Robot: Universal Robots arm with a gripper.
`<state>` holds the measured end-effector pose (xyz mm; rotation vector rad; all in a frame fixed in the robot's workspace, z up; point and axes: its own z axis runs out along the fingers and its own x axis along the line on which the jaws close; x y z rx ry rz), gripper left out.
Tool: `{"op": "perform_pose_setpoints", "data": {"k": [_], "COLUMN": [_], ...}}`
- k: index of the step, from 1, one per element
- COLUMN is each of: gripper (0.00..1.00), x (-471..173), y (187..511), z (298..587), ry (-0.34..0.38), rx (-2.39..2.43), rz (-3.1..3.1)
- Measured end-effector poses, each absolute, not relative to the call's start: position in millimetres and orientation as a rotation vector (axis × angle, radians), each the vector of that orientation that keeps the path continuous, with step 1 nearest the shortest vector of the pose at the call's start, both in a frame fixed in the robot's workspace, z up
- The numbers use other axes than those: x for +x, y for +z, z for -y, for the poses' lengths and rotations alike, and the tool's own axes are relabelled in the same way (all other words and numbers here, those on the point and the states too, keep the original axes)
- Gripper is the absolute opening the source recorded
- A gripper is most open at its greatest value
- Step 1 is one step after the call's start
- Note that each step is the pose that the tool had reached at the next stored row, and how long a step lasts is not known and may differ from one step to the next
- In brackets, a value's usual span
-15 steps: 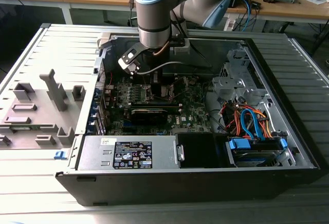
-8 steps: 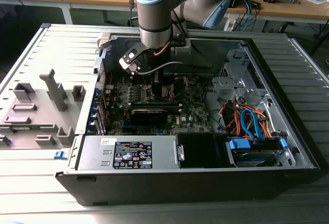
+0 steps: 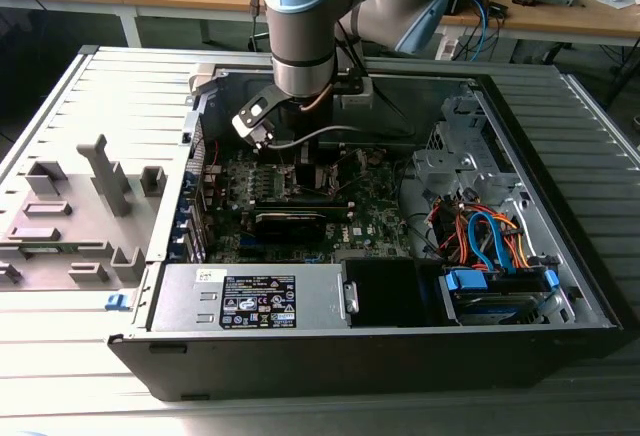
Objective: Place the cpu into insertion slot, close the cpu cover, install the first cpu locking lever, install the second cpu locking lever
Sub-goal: 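Place the cpu into insertion slot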
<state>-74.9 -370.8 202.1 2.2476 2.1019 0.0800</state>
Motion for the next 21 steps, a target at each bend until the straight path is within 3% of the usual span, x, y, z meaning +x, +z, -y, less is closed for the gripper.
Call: {"op": "perform_pose_setpoints", "data": {"k": [3,5,21], "gripper": [0.62,0.53,0.53], "x": [-74.9,-75.0,-76.4], "y": [202.1,202.2,205.9], "z": [370.9,370.9,372.0], "ry": [0.08,0.079,0.085], "rx": [2.247,2.248,2.137], "rz": [-2.102,-2.102,-2.218]}}
